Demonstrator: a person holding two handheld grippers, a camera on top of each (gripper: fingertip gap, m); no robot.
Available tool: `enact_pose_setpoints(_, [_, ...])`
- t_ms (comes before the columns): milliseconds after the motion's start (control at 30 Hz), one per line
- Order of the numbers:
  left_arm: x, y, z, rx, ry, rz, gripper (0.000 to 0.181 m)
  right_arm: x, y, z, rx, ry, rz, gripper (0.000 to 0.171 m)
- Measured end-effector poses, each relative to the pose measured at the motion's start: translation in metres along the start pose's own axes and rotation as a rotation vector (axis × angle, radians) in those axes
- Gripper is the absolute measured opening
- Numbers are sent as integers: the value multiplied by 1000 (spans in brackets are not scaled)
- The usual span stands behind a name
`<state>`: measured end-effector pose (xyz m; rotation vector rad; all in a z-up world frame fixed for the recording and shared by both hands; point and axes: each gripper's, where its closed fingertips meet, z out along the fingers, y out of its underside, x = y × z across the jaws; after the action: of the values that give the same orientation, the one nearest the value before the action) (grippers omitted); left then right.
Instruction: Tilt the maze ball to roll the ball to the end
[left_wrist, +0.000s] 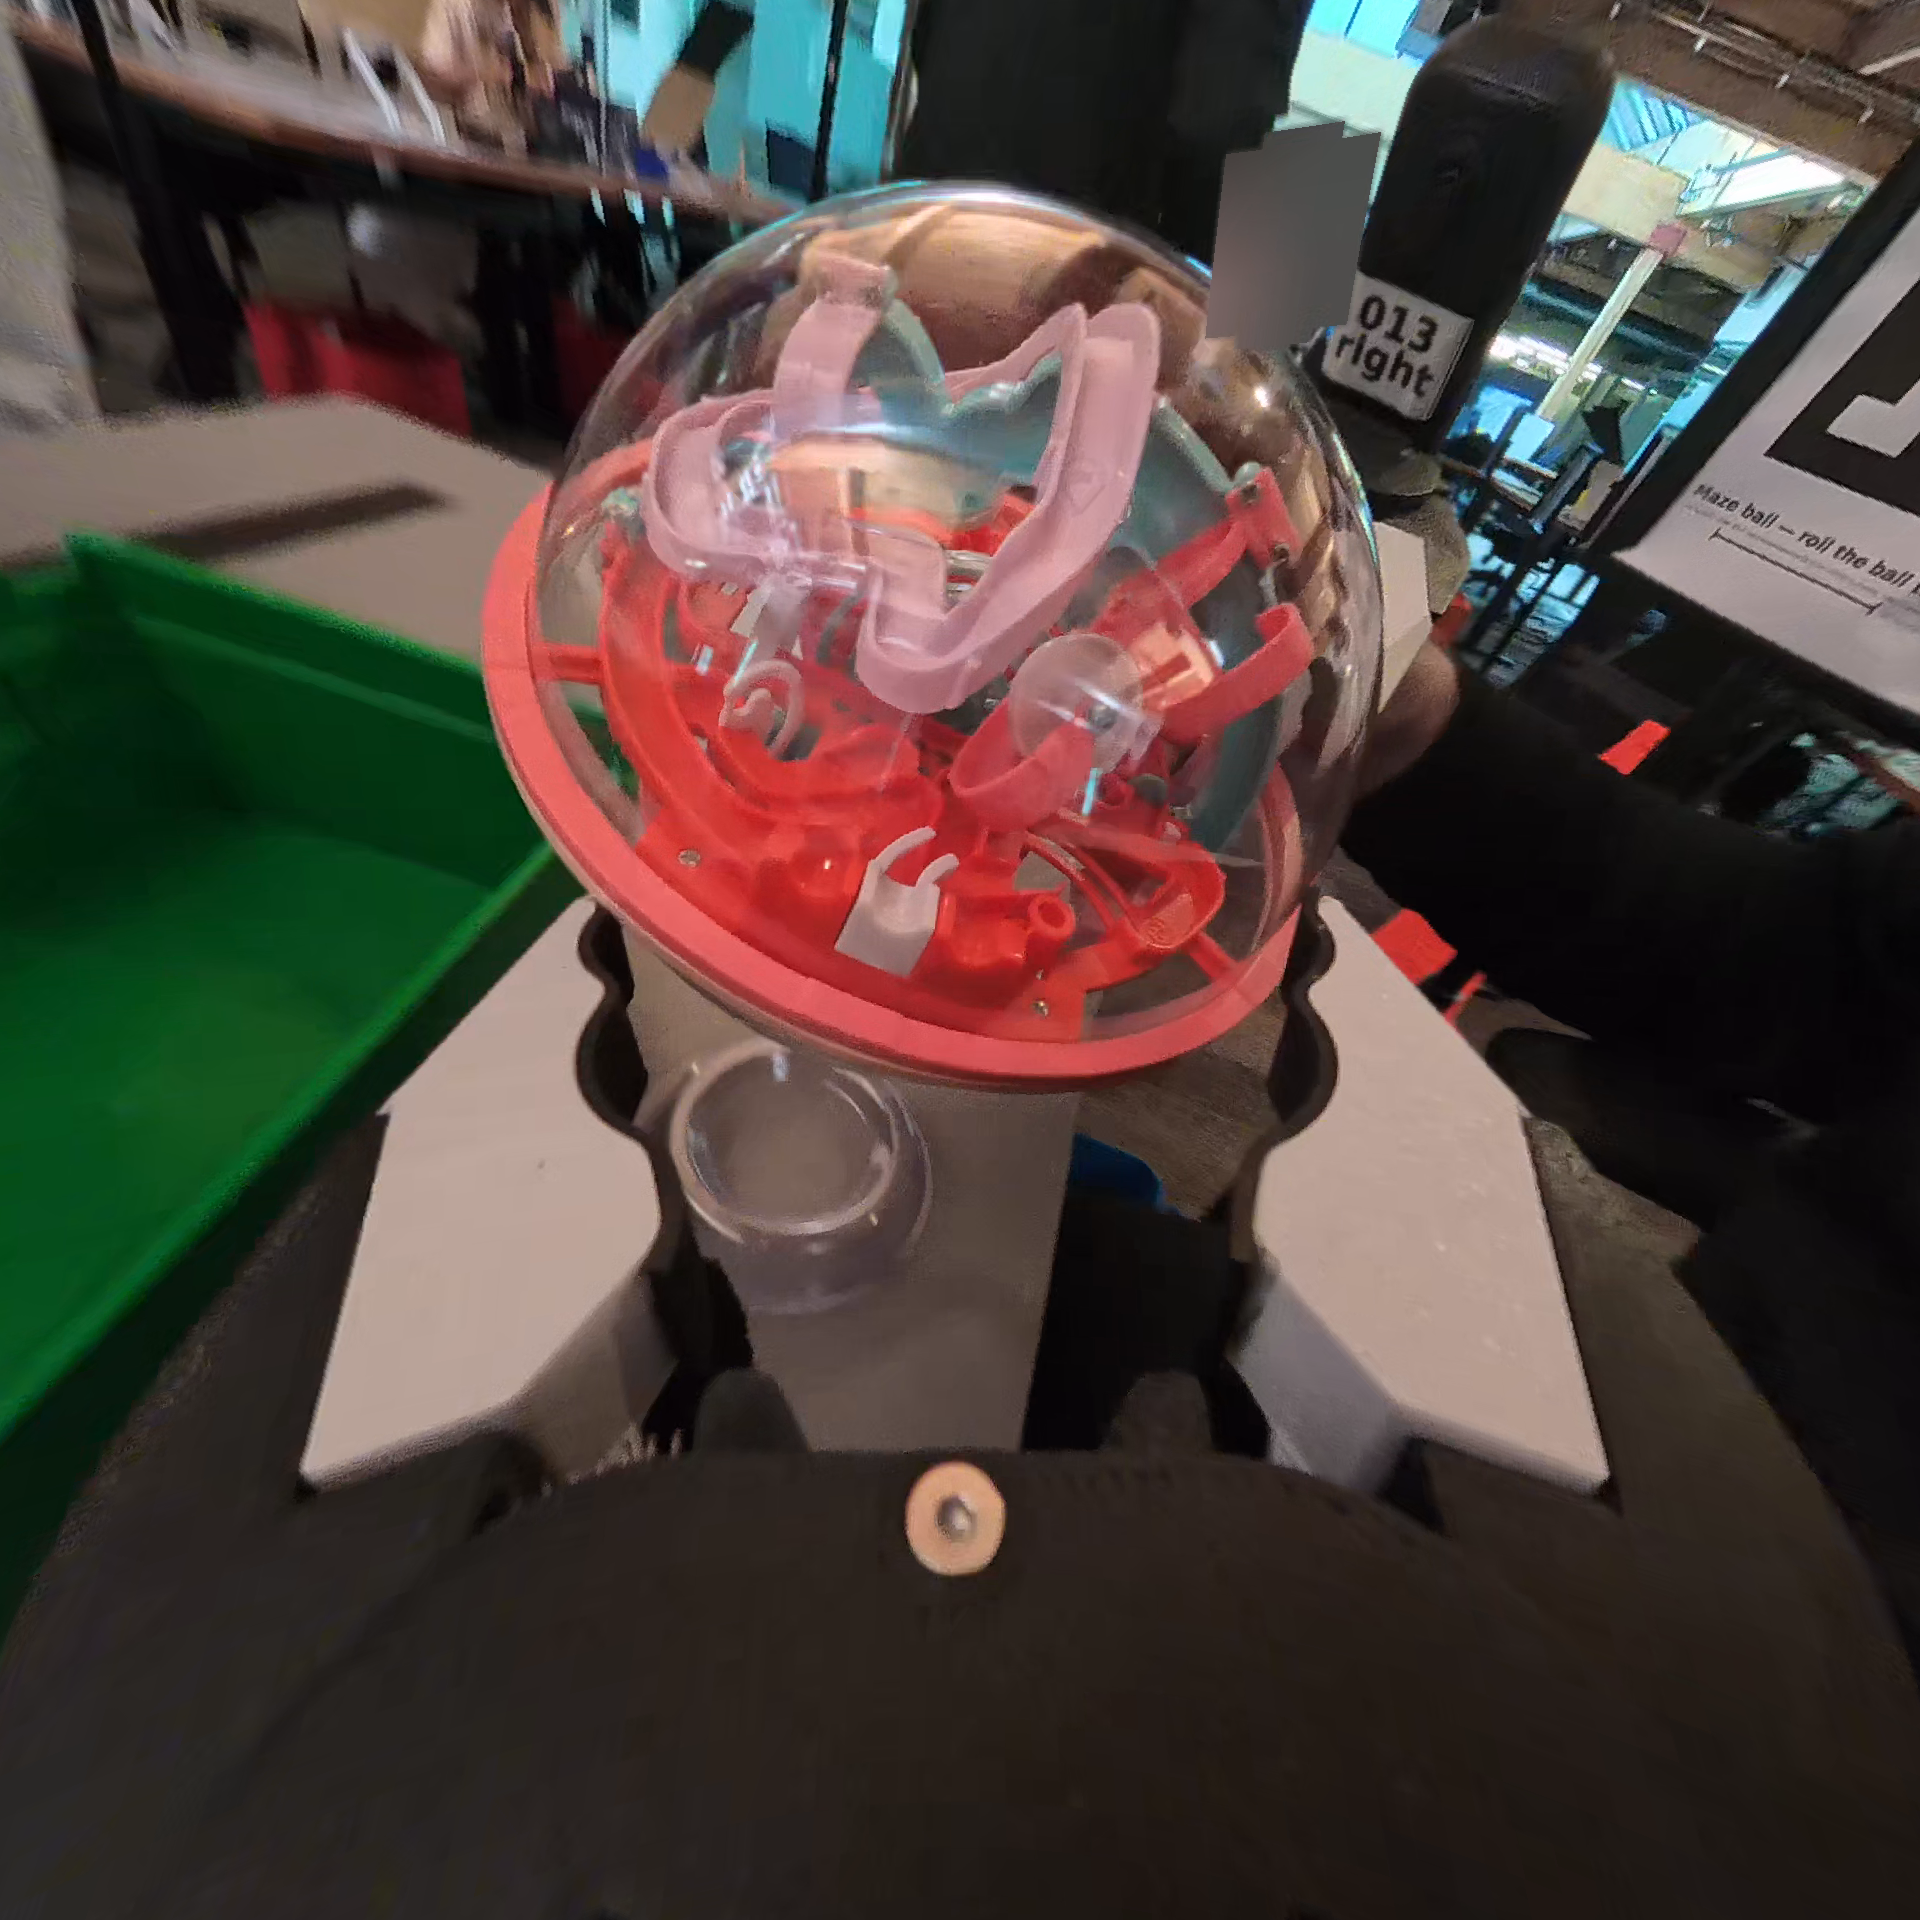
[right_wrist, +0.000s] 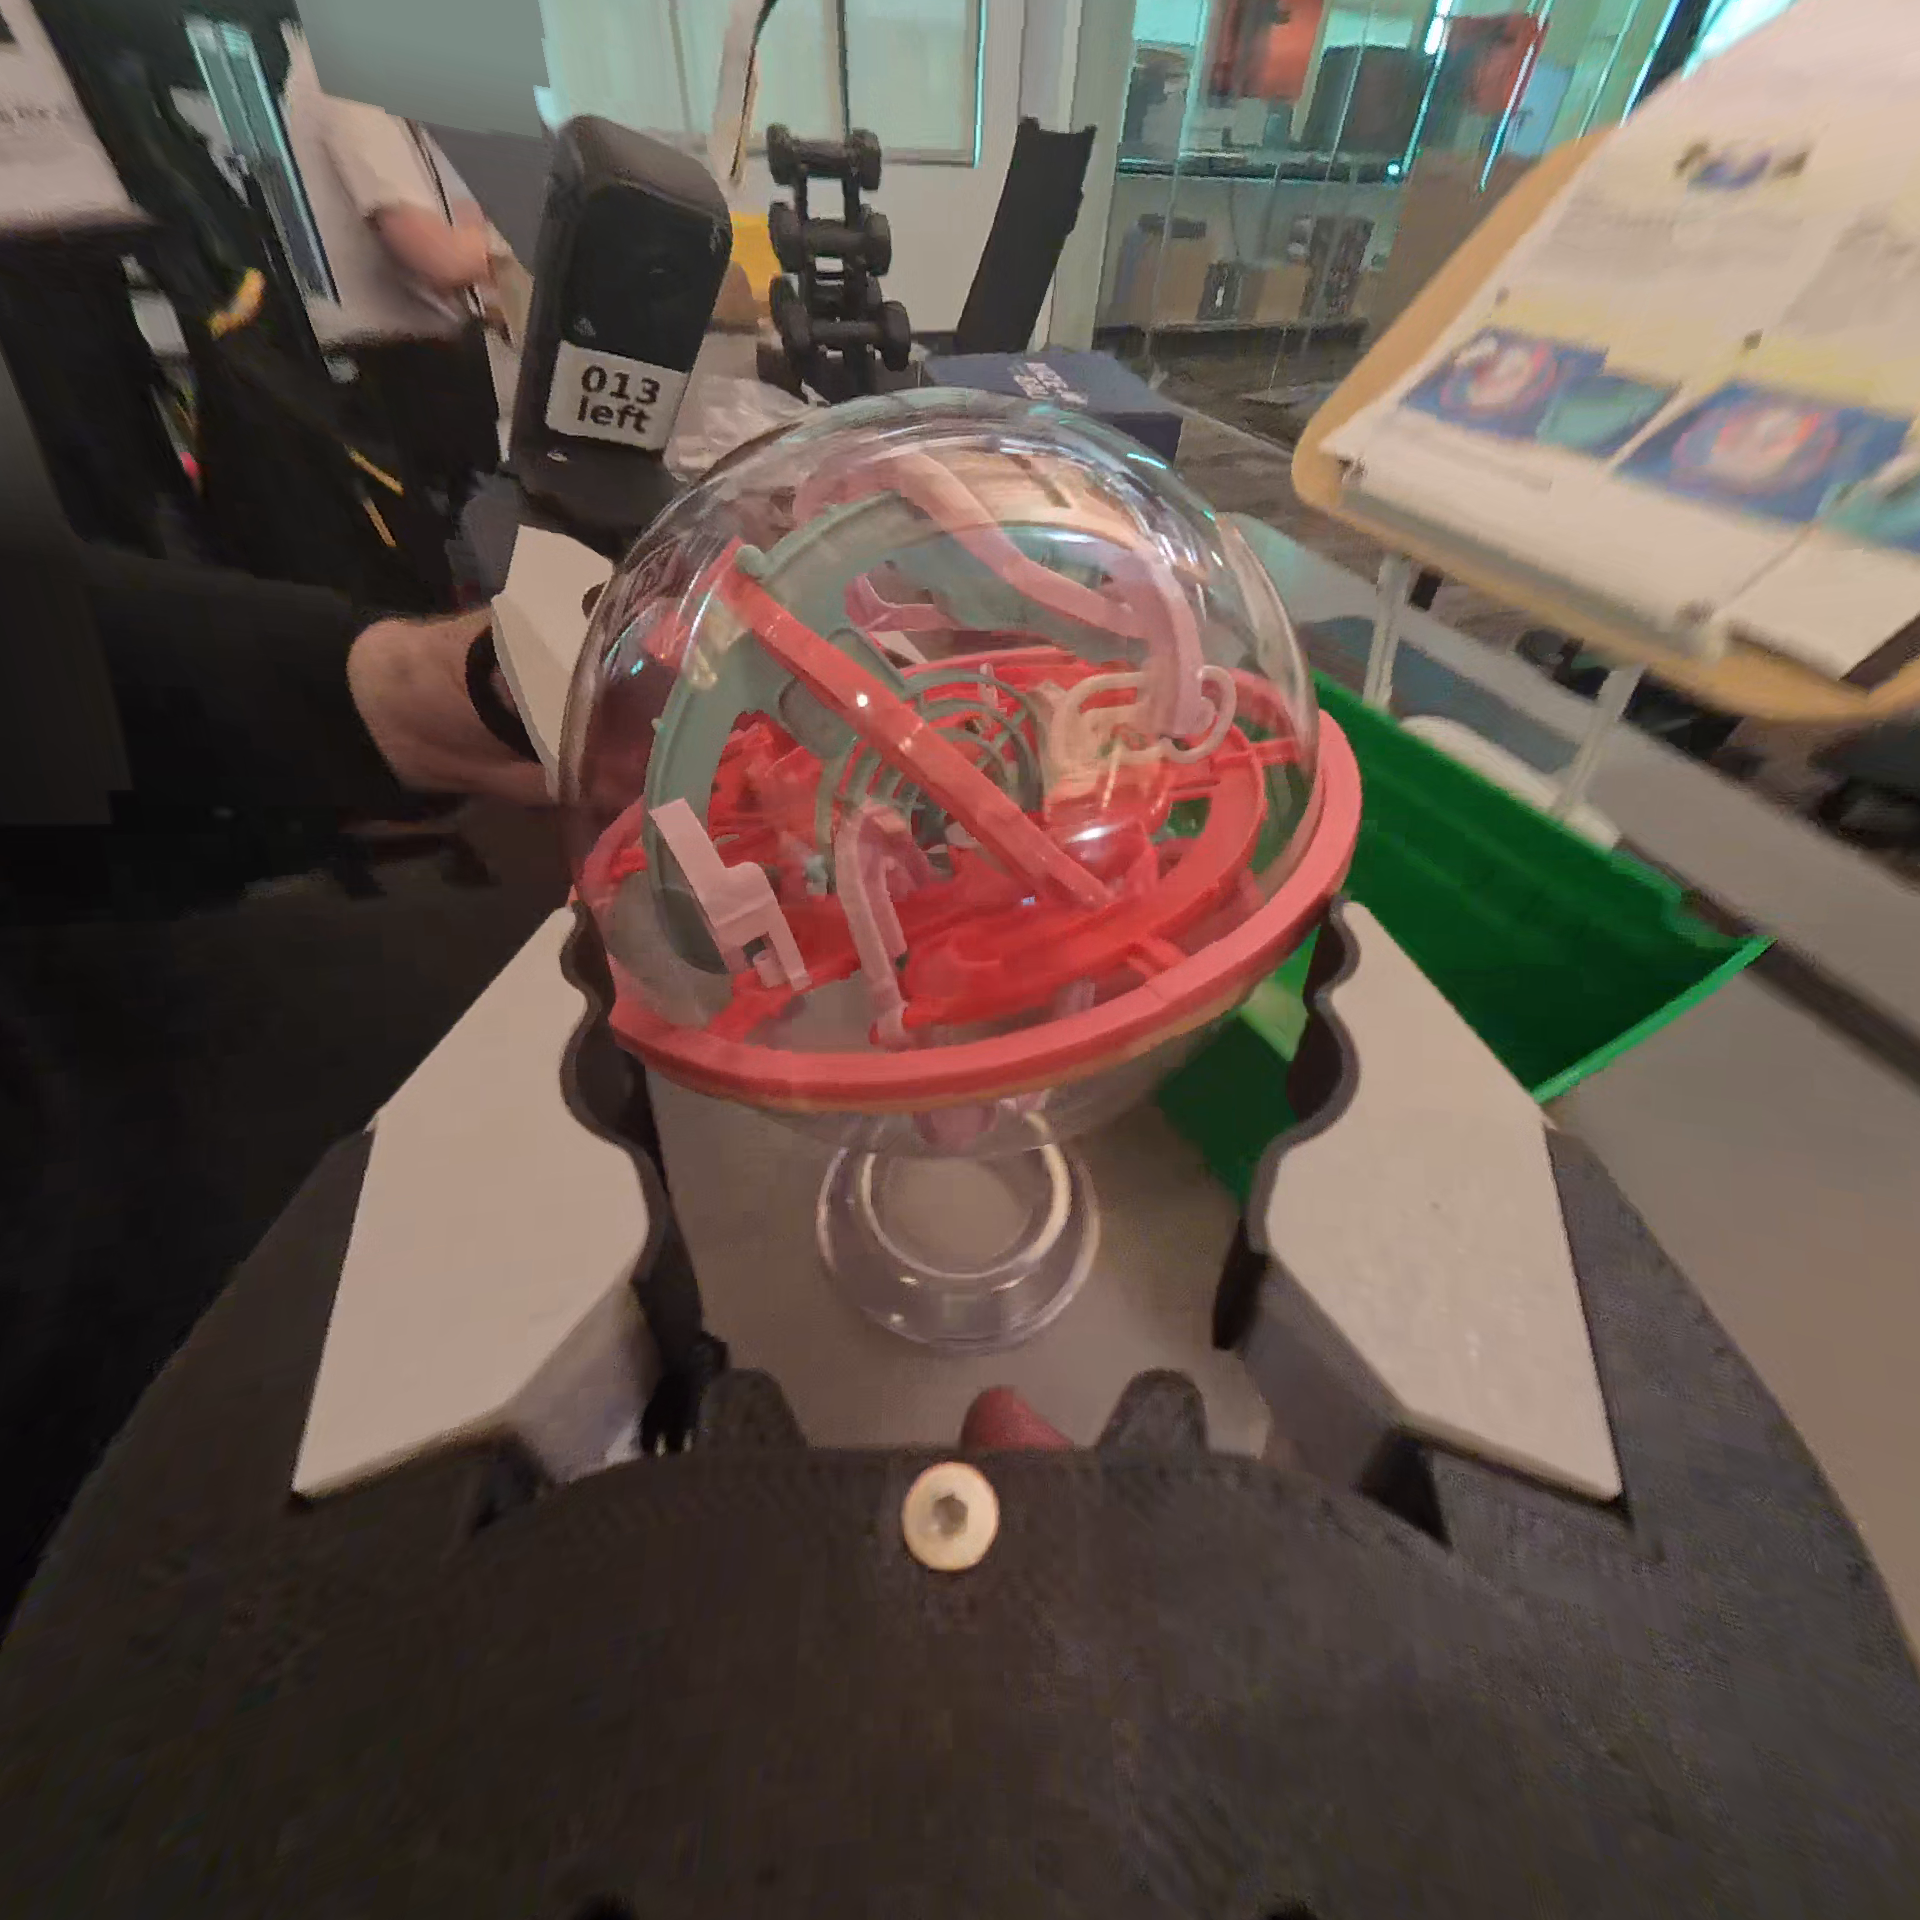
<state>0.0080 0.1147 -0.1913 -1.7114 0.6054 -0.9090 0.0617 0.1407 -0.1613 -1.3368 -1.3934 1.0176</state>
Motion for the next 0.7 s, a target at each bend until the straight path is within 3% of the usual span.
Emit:
enact_pose_setpoints(267, [10, -71, 9, 282, -7, 184, 129, 4, -103, -15, -82, 14, -451, 131])
enact_pose_setpoints(367, [16, -82, 29, 291, 21, 202, 130, -9, -140, -14, -132, -33, -586, 130])
enact_pose_setpoints(500, [33, -117, 40, 437, 76, 172, 131, -20, -182, -9, -207, -66, -634, 127])
enact_pose_setpoints(700, [43, -147, 42, 559, 136, 119, 131, -29, -213, 6, -331, -93, -654, 123])
